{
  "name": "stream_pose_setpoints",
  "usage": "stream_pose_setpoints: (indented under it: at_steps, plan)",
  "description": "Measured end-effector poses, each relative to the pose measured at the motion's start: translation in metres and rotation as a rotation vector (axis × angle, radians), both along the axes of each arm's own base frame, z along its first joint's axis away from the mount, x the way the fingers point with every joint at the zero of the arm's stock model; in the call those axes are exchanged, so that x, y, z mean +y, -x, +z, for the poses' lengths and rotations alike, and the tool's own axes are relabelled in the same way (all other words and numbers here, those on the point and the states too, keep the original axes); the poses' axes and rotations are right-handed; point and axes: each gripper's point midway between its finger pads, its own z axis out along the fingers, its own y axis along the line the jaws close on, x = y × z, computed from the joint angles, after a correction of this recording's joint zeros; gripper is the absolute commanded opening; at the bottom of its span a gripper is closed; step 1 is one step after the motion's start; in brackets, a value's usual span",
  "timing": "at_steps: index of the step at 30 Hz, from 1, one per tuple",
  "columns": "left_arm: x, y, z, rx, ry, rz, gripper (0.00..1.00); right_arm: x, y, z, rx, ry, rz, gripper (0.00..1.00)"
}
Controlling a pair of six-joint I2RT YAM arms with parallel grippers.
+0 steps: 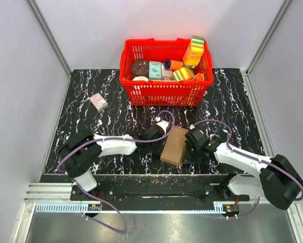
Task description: Fold the paper box
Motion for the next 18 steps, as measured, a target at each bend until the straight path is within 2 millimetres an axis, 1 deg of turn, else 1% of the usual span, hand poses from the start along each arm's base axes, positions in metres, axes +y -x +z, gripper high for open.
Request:
stream_pose_setpoints:
  at_steps: [3, 18]
  plan:
    - [-0.002, 0.003, 0.0, -0.004, -0.002, 0.0, 0.3, 0.004, 0.003, -0.001, 0.015, -0.022, 0.007, 0.08]
    - [-0.01, 0.015, -0.001, -0.001, 0.012, 0.021, 0.29, 0.006, 0.008, -0.007, 0.043, -0.044, -0.008, 0.08]
